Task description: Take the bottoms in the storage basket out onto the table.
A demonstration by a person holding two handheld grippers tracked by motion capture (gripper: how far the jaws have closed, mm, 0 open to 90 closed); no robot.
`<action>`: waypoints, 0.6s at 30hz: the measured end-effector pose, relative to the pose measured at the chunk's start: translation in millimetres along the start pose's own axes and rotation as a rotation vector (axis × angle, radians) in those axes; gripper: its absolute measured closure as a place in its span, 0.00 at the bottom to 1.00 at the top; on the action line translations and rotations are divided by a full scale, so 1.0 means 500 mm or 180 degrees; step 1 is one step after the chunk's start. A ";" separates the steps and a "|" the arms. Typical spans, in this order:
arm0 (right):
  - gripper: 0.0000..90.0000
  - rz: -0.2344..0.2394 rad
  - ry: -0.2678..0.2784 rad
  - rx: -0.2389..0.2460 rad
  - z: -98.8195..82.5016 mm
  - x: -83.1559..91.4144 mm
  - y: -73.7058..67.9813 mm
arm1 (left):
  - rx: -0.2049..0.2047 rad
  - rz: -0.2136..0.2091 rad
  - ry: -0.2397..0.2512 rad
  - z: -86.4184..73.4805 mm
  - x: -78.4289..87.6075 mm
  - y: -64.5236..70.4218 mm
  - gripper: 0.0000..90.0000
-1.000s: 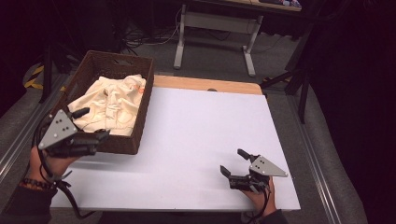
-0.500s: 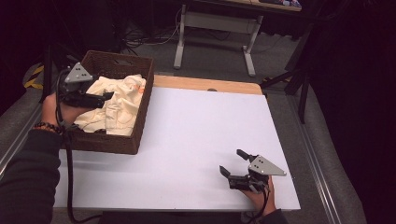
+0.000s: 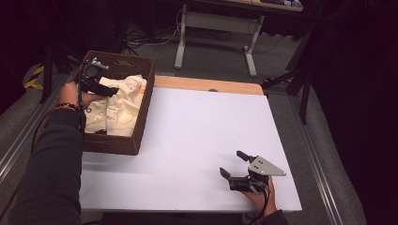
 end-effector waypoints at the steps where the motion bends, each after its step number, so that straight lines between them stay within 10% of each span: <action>1: 0.12 0.0009 -0.0003 -0.0003 -0.001 -0.001 0.001 | -0.0007 -0.0016 -0.0085 -0.004 -0.010 0.000 0.19; 12: 0.12 0.0026 -0.0060 -0.0011 -0.006 -0.005 0.002 | 0.0162 -0.0002 -0.0526 -0.046 -0.069 -0.012 0.39; 18: 0.13 0.0042 -0.0094 -0.0037 -0.010 -0.009 0.003 | 0.0135 0.0052 -0.0527 -0.048 -0.064 -0.015 0.72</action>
Point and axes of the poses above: each handheld gripper's, and its own axes: x roughly backward along the jaws, z roughly out of its top, y roughly to its right, the point moved 6 cm from there along -x, roughly forward along the jaws, and after that the axes turned 5 degrees about -x, right-handed, at the moved point
